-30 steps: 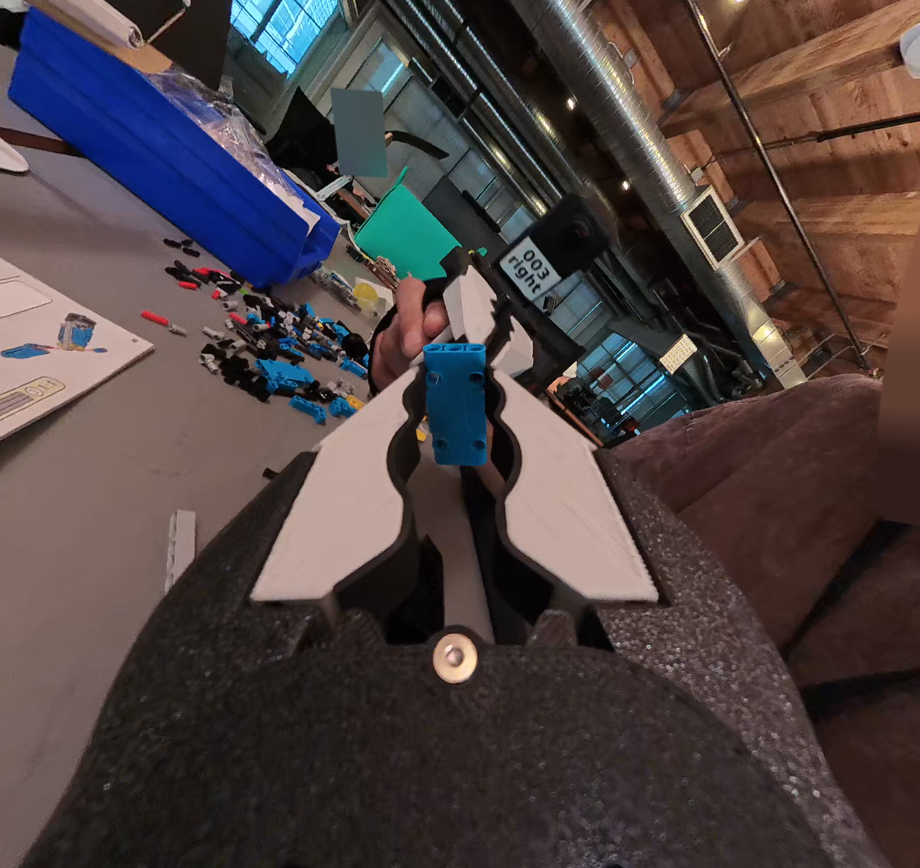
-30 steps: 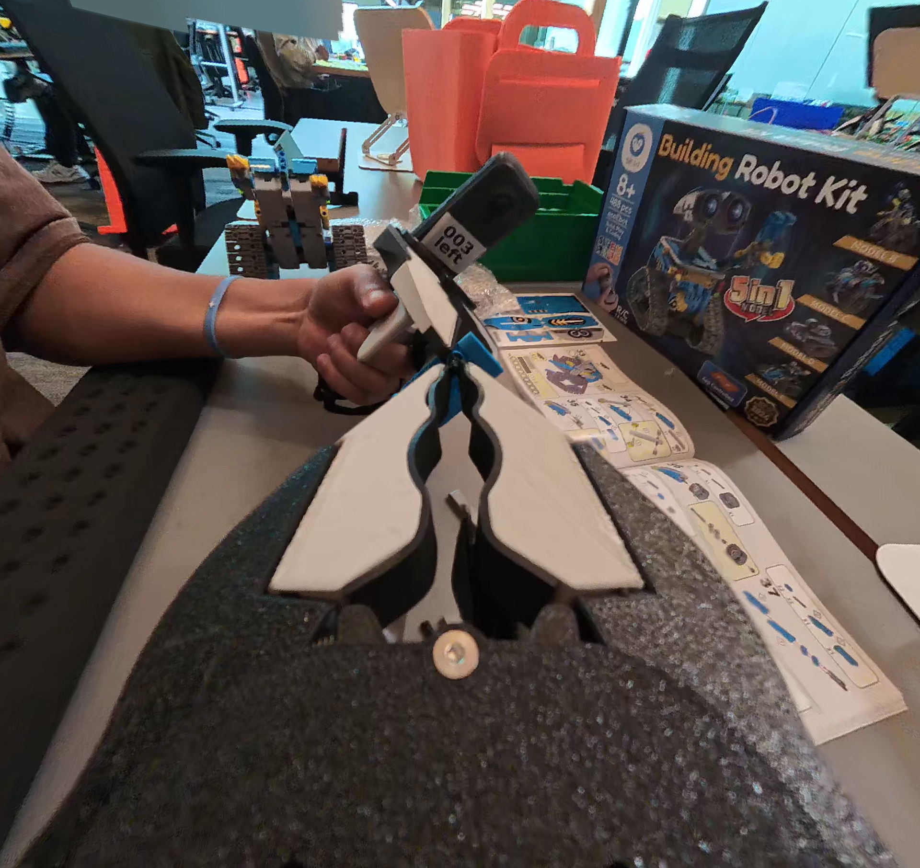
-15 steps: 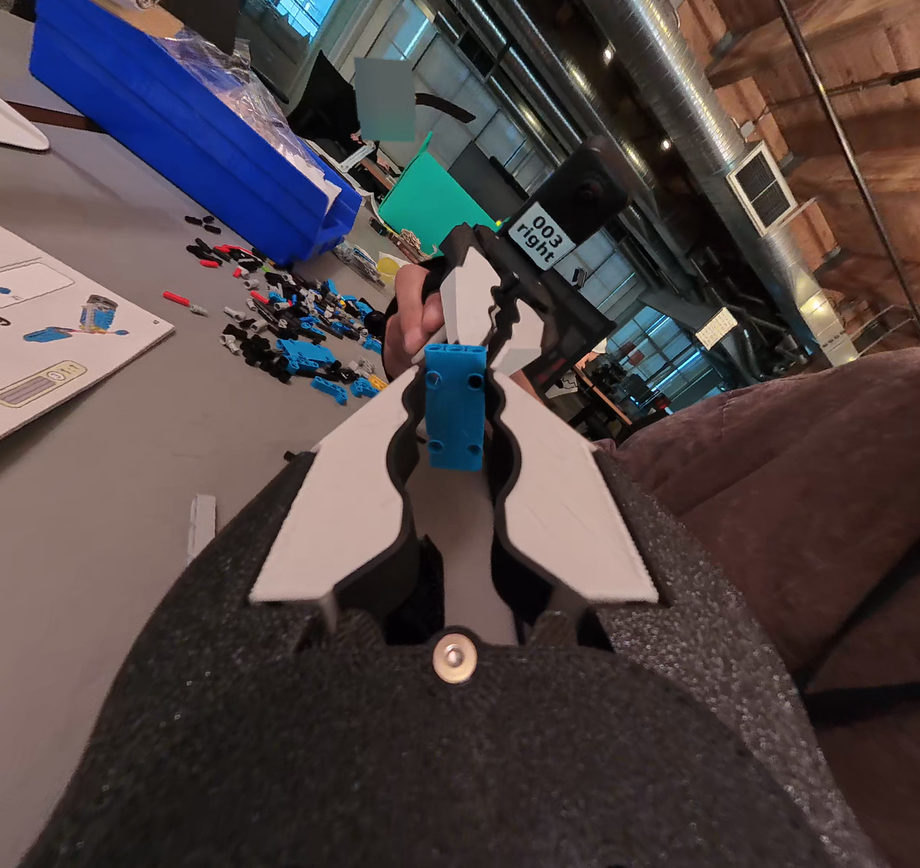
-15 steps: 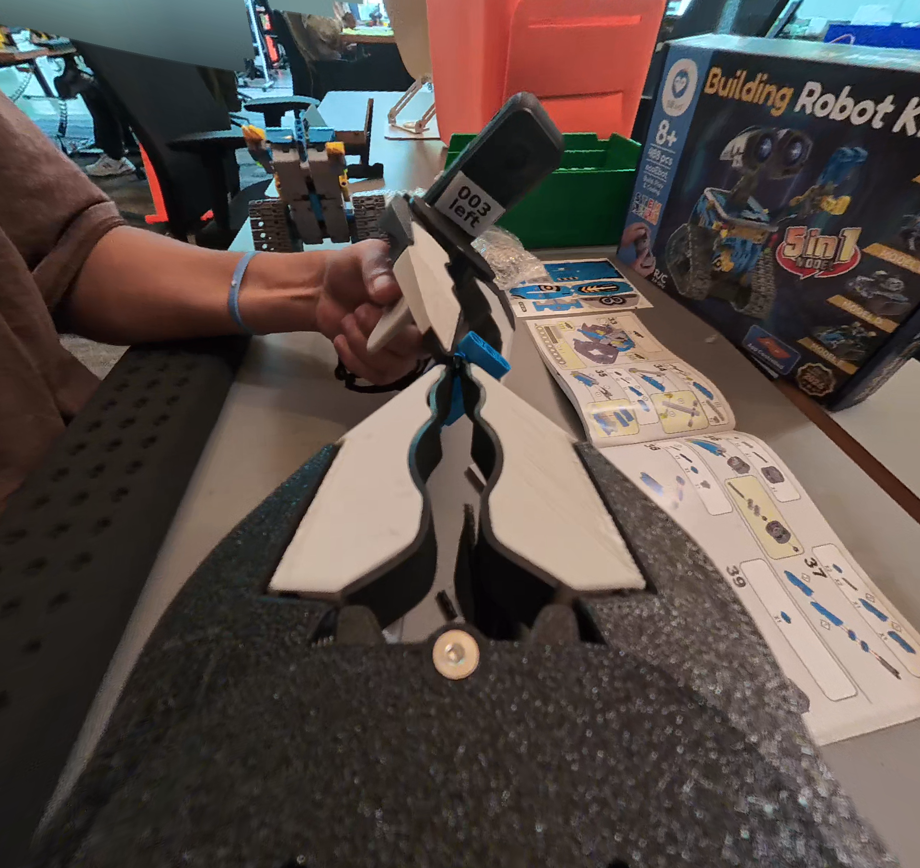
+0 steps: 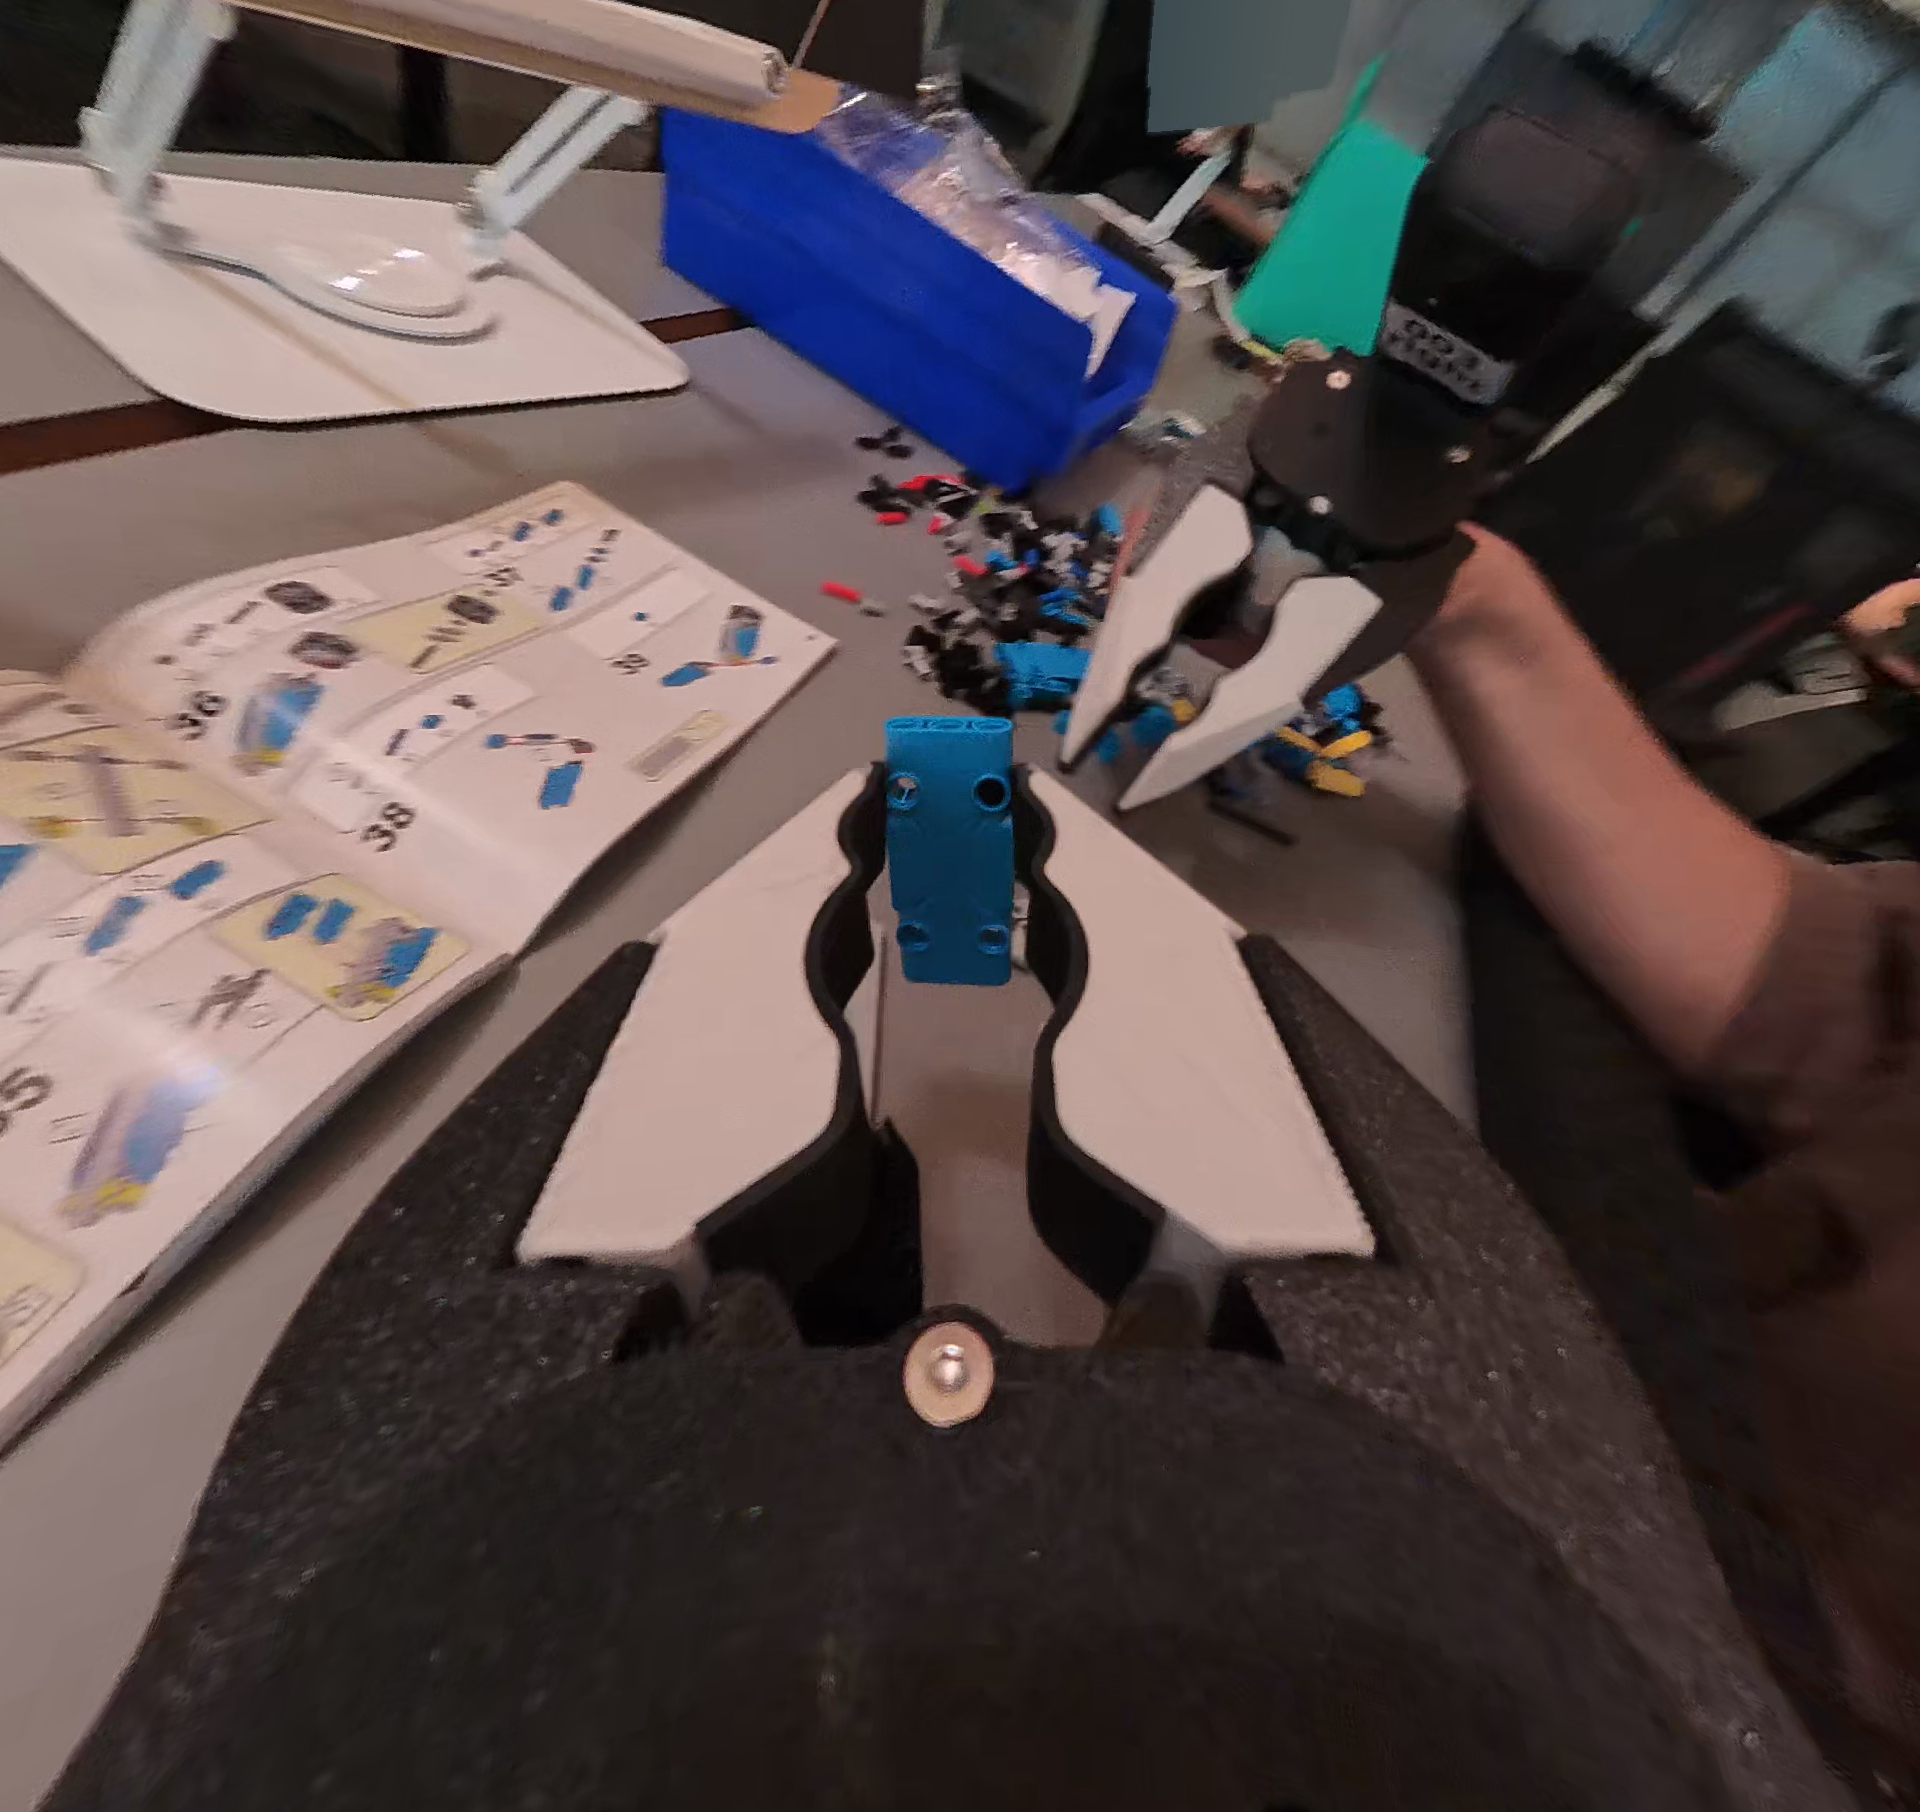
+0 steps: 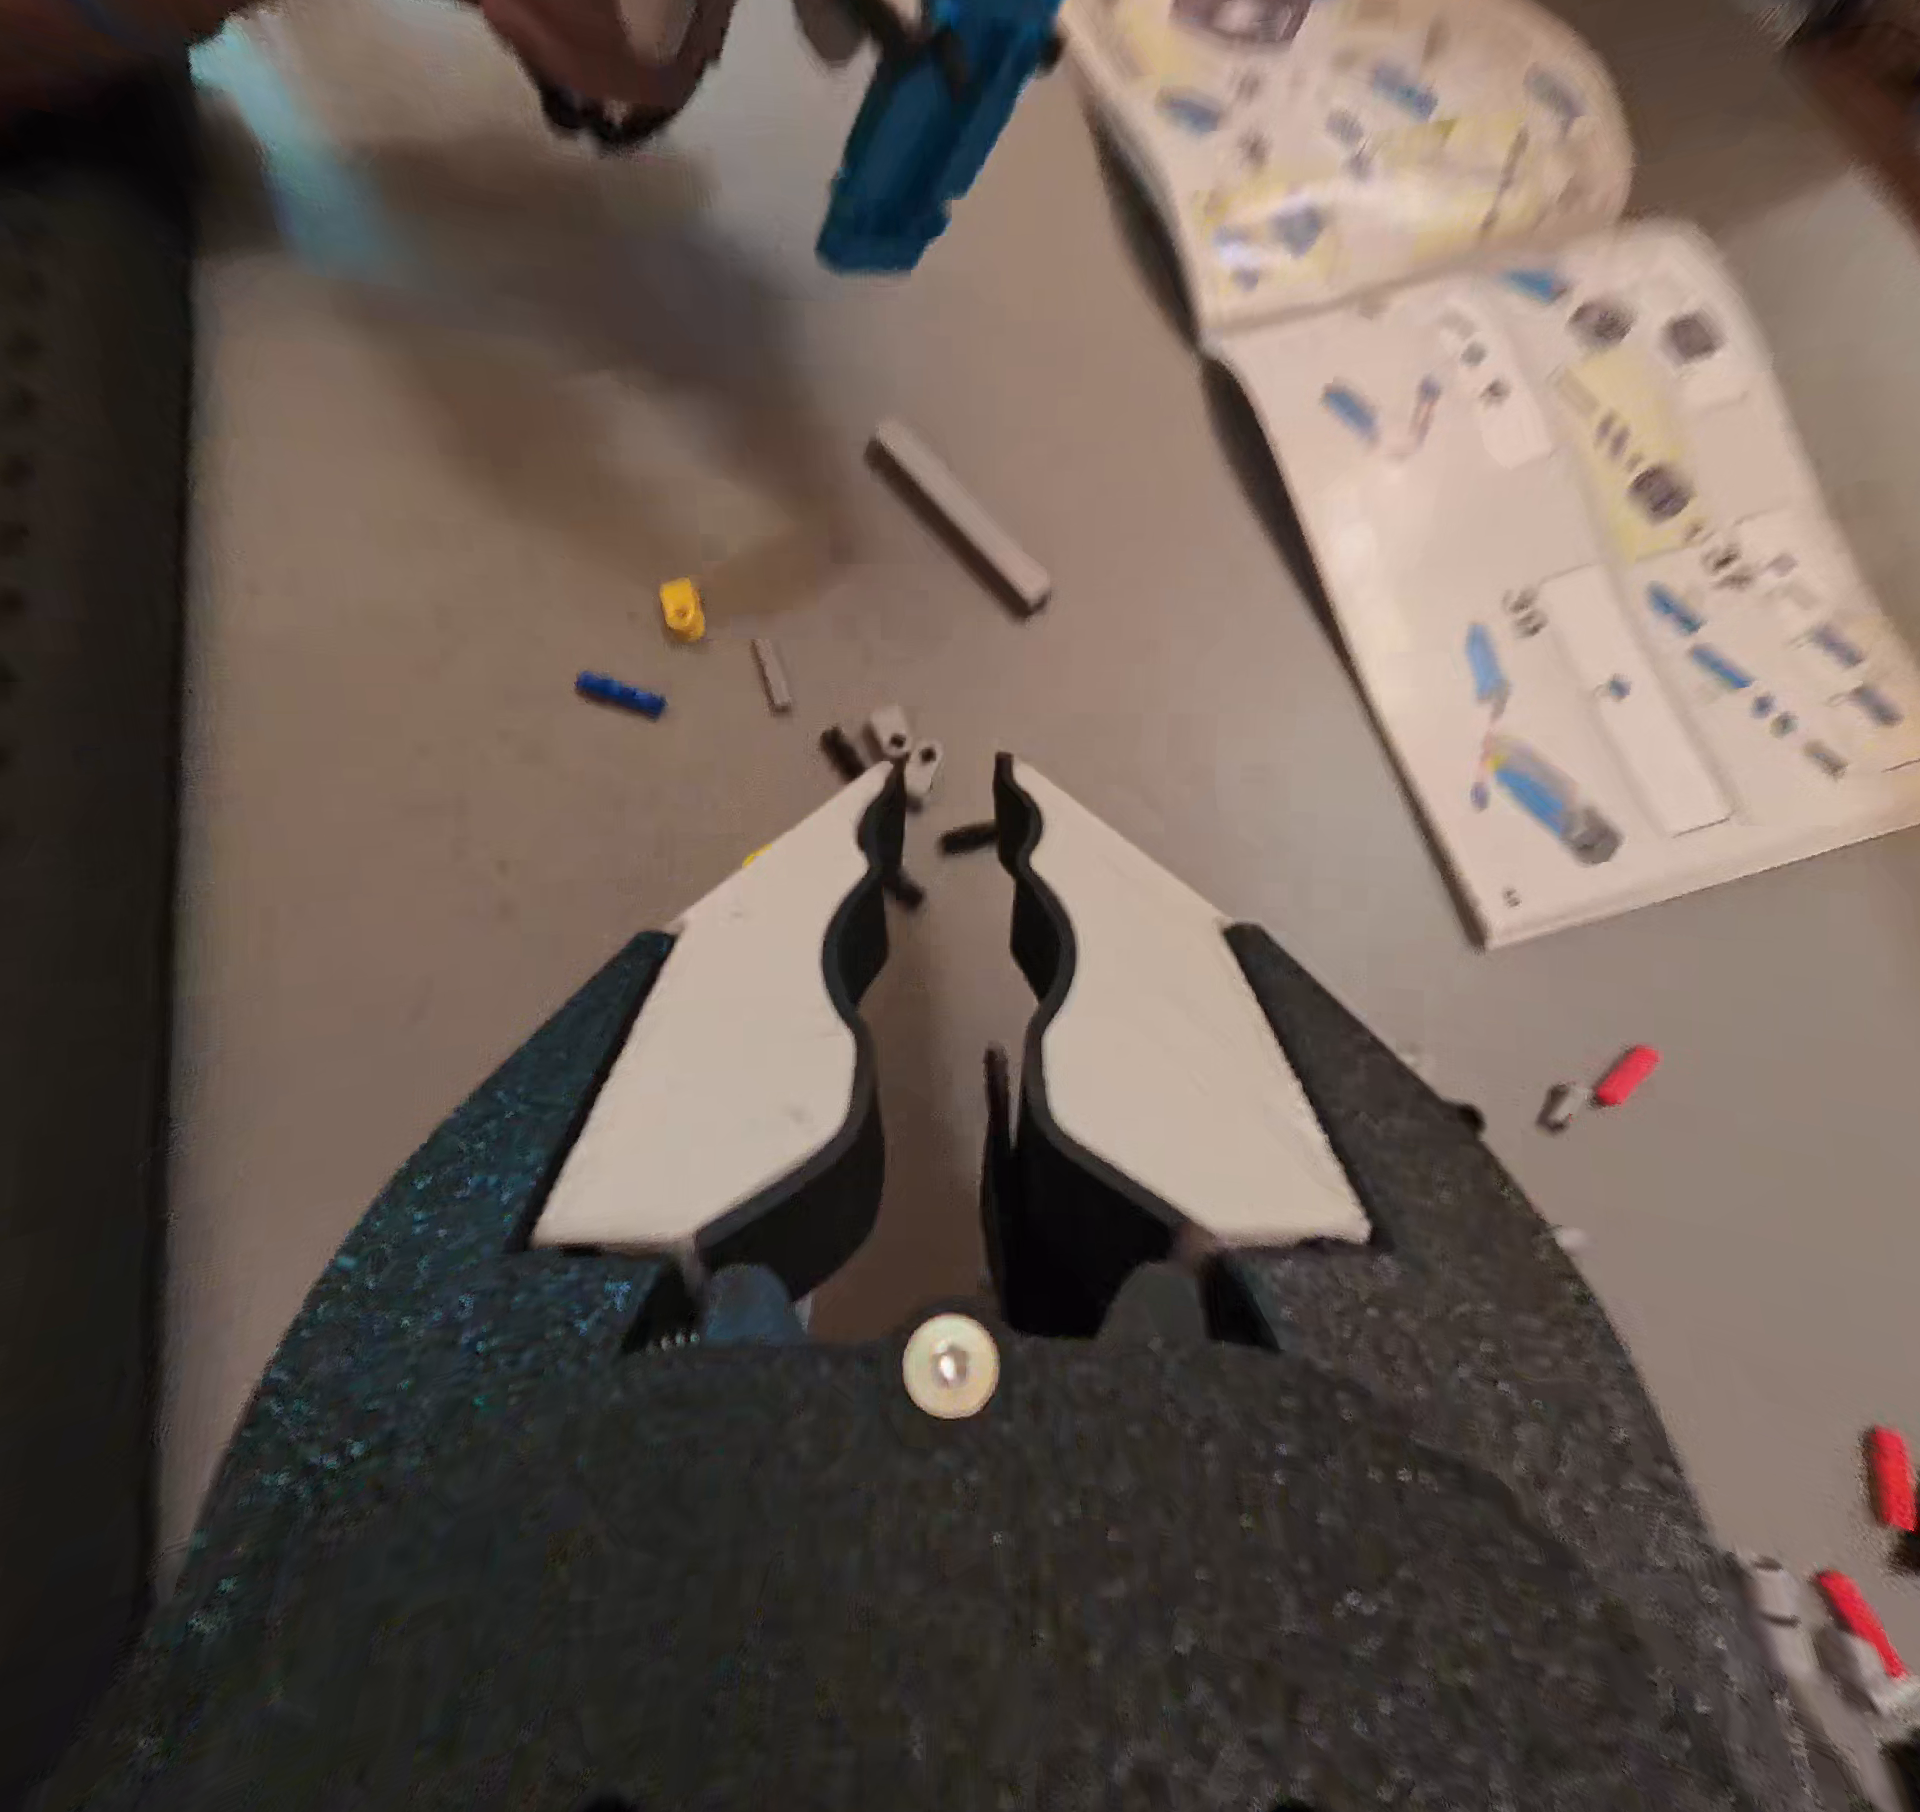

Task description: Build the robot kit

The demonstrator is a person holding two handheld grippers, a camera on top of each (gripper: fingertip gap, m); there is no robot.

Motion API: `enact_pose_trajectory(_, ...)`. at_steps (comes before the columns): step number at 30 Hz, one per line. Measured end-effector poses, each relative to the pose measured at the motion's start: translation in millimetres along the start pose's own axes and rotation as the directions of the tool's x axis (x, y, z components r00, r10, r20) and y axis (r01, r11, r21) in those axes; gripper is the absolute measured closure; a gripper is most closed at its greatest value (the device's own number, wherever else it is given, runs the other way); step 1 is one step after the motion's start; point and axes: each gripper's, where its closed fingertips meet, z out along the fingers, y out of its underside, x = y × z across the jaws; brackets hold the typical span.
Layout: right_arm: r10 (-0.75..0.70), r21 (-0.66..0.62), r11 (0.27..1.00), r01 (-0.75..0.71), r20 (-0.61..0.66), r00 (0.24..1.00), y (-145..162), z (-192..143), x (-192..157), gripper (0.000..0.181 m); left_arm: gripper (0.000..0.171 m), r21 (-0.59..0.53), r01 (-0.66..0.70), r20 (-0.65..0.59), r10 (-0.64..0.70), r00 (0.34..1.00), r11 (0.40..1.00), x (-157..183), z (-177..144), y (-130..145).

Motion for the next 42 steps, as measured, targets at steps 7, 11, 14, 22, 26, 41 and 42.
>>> enact_pose_trajectory(7, 0.061, -0.199, 0.979, -0.044, 0.080, 0.995, 38, 17, -13, 0.162, 0.148, -0.021, -0.001, 0.024, 0.001, 1.000, 1.000, -3, 5, 5)
enact_pose_trajectory(11, 0.011, -0.218, 0.976, 0.004, 0.070, 0.997, 40, 22, -15, 0.161, 0.148, -0.004, 0.036, -0.028, -0.036, 0.999, 0.999, 5, 5, 2)
enact_pose_trajectory(14, -0.032, -0.245, 0.969, 0.042, 0.045, 0.998, 45, 25, -11, 0.166, 0.148, 0.016, 0.089, -0.087, -0.087, 0.992, 0.996, 11, 3, -2)
enact_pose_trajectory(22, -0.031, -0.276, 0.960, 0.048, 0.065, 0.997, 44, 27, -13, 0.177, 0.148, 0.034, 0.177, -0.171, -0.168, 0.971, 0.984, 18, 3, -6)
enact_pose_trajectory(26, -0.038, 0.030, 0.999, 0.035, 0.094, 0.995, -10, 16, -17, 0.177, 0.148, -0.006, 0.142, -0.137, -0.141, 0.980, 0.990, 18, 9, 3)
enact_pose_trajectory(41, -0.073, 0.399, 0.912, 0.091, -0.060, 0.996, -86, 1, -12, 0.177, 0.148, 0.040, 0.056, -0.071, -0.053, 0.996, 0.998, 25, 18, -3)
enact_pose_trajectory(42, -0.070, 0.398, 0.913, 0.093, -0.072, 0.995, -86, 2, -10, 0.177, 0.148, 0.042, 0.040, -0.050, -0.038, 0.998, 0.998, 23, 19, -3)
